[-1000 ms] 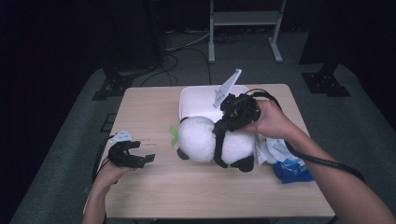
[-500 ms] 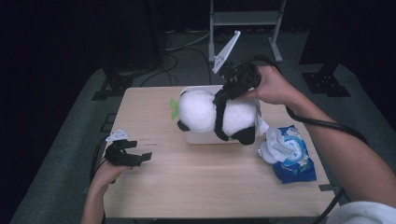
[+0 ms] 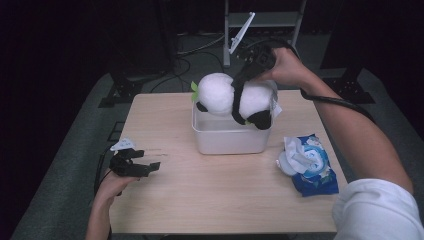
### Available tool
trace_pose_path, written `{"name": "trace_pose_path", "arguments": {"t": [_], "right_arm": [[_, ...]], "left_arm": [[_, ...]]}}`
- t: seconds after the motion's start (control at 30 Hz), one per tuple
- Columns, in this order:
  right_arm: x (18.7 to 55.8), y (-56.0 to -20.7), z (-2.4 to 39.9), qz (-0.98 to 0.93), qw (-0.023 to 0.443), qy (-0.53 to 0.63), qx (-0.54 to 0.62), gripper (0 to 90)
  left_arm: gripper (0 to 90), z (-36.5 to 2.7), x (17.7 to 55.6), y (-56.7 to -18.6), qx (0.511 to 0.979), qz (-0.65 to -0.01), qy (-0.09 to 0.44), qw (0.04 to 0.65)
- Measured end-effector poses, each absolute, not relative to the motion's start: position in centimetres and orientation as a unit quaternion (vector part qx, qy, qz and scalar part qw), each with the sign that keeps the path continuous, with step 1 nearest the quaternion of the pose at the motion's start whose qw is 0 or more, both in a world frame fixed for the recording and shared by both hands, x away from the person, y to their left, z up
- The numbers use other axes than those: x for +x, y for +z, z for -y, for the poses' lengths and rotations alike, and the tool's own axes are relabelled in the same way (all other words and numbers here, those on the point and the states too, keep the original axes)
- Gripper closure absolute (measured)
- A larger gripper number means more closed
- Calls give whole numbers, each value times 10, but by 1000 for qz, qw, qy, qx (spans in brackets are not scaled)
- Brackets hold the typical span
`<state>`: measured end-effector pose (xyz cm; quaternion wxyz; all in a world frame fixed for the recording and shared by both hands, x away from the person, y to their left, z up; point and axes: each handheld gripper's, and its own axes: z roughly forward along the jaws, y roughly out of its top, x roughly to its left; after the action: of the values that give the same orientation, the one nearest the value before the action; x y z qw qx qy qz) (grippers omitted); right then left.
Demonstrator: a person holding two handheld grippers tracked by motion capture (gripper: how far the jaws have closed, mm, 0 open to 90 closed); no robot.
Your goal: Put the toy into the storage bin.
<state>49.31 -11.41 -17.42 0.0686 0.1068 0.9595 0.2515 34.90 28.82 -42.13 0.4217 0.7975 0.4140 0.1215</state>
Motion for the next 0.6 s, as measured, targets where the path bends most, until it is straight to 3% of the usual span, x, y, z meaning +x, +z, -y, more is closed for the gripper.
{"name": "trace_pose_path", "arguments": {"t": [0.3,0.6], "right_arm": [[528,-209,94,-964,79,229,110,835],[538,-254,73,-975,60,192,99,834]], "left_arm": [[74,-287,350,-426,800,-415,118,417],[74,-292,349,-425,796,-420,119,420]]}}
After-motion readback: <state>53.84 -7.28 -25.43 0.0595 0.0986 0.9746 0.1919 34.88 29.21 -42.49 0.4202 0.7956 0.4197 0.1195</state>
